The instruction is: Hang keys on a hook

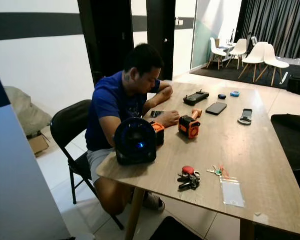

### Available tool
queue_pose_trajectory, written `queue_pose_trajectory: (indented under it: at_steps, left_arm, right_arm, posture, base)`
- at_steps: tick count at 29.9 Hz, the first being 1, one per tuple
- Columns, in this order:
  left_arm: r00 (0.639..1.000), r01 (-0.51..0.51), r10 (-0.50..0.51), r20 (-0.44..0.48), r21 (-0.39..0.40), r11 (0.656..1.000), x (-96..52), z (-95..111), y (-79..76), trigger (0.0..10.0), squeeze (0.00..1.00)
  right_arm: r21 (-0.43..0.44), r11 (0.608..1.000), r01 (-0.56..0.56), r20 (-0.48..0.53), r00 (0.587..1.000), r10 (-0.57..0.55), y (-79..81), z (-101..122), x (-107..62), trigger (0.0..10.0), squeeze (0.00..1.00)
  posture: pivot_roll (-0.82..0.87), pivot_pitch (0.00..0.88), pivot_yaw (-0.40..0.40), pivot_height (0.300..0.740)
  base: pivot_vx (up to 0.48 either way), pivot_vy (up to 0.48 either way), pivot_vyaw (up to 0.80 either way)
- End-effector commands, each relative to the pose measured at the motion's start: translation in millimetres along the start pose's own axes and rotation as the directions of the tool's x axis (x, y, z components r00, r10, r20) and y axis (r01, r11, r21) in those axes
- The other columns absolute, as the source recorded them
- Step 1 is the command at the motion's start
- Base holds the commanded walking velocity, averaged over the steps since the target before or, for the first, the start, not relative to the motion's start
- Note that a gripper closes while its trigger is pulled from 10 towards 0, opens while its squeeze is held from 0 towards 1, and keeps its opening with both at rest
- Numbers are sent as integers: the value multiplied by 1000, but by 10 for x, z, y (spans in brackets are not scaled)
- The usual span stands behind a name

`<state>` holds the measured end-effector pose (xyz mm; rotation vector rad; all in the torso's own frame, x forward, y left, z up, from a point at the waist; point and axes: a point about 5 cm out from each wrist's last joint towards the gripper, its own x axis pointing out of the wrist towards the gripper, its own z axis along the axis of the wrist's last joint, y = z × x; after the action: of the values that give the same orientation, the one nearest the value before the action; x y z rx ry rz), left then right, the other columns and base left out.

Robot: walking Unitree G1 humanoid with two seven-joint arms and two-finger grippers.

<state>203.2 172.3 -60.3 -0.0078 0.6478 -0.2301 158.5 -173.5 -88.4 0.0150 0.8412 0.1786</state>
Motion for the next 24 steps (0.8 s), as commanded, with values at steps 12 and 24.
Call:
queue_pose_trajectory:
  at_steps: [12,24]
  left_arm:
    - [1000,6,-6,12,26,1000,-5,15,11,10000,0]
    - [1000,-5,4,29,35,999,-4,37,20,10000,0]
  right_arm:
    - [-3,1000,-3,-12,1000,3,-6,-55,-24,10000,0]
    - [-2,1000,15,-11,1000,-15,-28,-48,-24,10000,0]
  posture:
    - [36,4,30,740]
    - [40,10,30,740]
  base:
    - [0,0,-800]
    - [0,0,-467]
